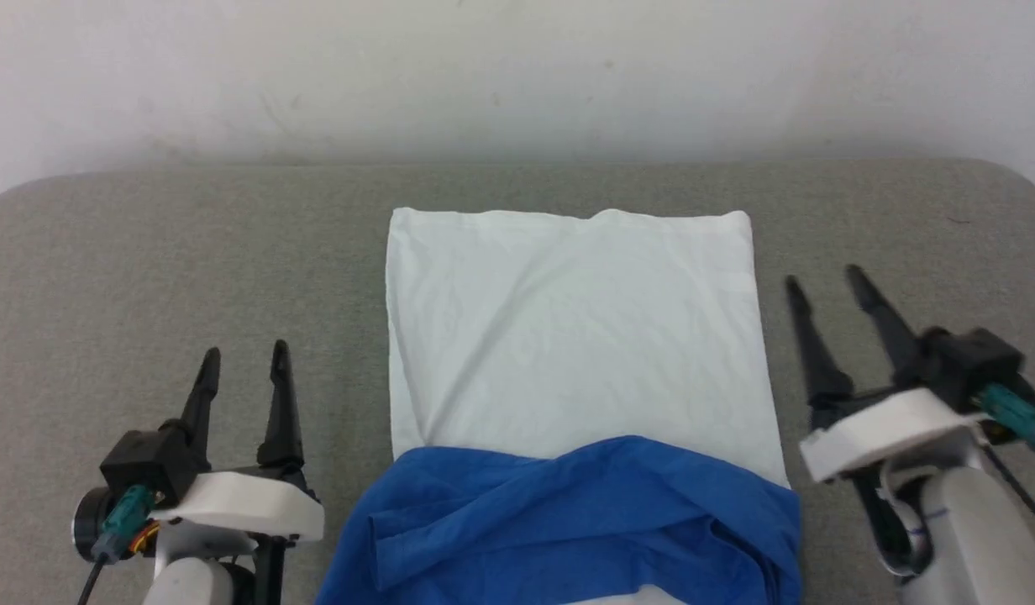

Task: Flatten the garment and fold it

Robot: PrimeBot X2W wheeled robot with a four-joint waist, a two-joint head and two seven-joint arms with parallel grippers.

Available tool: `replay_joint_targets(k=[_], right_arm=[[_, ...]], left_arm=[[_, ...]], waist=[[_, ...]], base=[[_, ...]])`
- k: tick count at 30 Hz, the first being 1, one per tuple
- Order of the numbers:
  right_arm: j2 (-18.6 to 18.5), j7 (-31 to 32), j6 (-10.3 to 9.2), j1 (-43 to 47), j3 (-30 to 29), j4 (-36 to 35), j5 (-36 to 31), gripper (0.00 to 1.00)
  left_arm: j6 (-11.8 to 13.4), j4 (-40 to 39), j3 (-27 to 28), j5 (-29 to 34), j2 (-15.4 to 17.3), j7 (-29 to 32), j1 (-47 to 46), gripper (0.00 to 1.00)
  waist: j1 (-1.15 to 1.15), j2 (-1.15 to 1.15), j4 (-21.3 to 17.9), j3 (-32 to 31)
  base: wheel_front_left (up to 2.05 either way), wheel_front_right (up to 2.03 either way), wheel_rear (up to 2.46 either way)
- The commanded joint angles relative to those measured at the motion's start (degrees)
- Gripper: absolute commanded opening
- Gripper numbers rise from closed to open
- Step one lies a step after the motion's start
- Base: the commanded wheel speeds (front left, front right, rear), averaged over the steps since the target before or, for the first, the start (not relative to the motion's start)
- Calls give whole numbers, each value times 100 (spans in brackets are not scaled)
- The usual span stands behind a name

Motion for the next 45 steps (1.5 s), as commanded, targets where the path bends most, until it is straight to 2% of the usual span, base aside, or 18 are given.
replay_joint_targets(k=[1, 5, 10, 14, 18, 21, 22, 23, 24, 26, 27, 33, 43, 44, 45], right_arm=[[67, 132, -3, 207, -233, -299, -166, 100], [231, 548, -3, 670, -817, -1111, -431, 100], [427, 936, -3, 1044, -1093, -1843, -477, 100], [501, 1055, -3, 1099, -1135, -2149, -417, 100], [535, 1042, -3, 988, -1049, -2330, -374, 100], [544, 1007, -3, 906, -1006, -2365, -342, 100], [547, 982, -3, 863, -979, -2366, -330, 100], [551, 921, -3, 778, -917, -2355, -294, 100], [551, 921, -3, 778, -917, -2355, -294, 100], [553, 853, -3, 696, -839, -2324, -223, 100], [554, 775, -3, 621, -764, -2258, -146, 100], [555, 545, -3, 442, -545, -2021, 33, 100], [556, 328, -3, 282, -386, -1733, 173, 100], [556, 317, -3, 271, -377, -1707, 183, 100], [556, 307, -3, 258, -372, -1680, 188, 100]], left_arm=[[36, -9, 47, -17, 71, 1, 9, 100], [26, 25, 78, -4, 196, 58, -114, 100], [-96, 107, 64, -17, 399, 265, -594, 100], [-348, 326, 28, -149, 612, 659, -1330, 100], [-650, 736, -24, -348, 884, 1381, -2294, 100], [-796, 1023, -58, -480, 1026, 1797, -2782, 100], [-855, 1188, -69, -578, 1079, 2031, -3017, 100], [-948, 1519, -110, -734, 1227, 2522, -3459, 100], [-948, 1519, -110, -734, 1227, 2522, -3459, 100], [-1012, 1849, -171, -854, 1401, 3050, -3846, 100], [-1053, 2151, -226, -968, 1546, 3525, -4176, 100], [-1110, 2900, -429, -1199, 1930, 4883, -4762, 100], [-1111, 3508, -672, -1285, 2181, 6100, -4895, 100], [-1113, 3548, -731, -1287, 2178, 6265, -4874, 80], [-1115, 3581, -790, -1293, 2169, 6431, -4847, 39]], waist=[[0, 0, -150, 48], [0, 0, -334, 165], [0, 0, -578, 453], [0, 0, -790, 800], [0, 0, -1060, 1226], [0, 0, -1186, 1421], [0, 0, -1250, 1508], [0, 0, -1377, 1682], [0, 0, -1377, 1682], [0, 0, -1508, 1858], [0, 0, -1618, 1996], [0, 0, -1898, 2326], [0, 0, -2109, 2566], [0, 0, -2114, 2580], [0, 0, -2116, 2592]], base=[[0, 0, 0], [0, 0, 0], [0, 0, 0], [0, 0, 0], [0, 0, 0], [0, 0, 0], [0, 0, 0], [0, 0, 0], [0, 0, 0], [0, 0, 0], [0, 0, 0], [0, 0, 0], [0, 0, 0], [0, 0, 0], [0, 0, 0]])
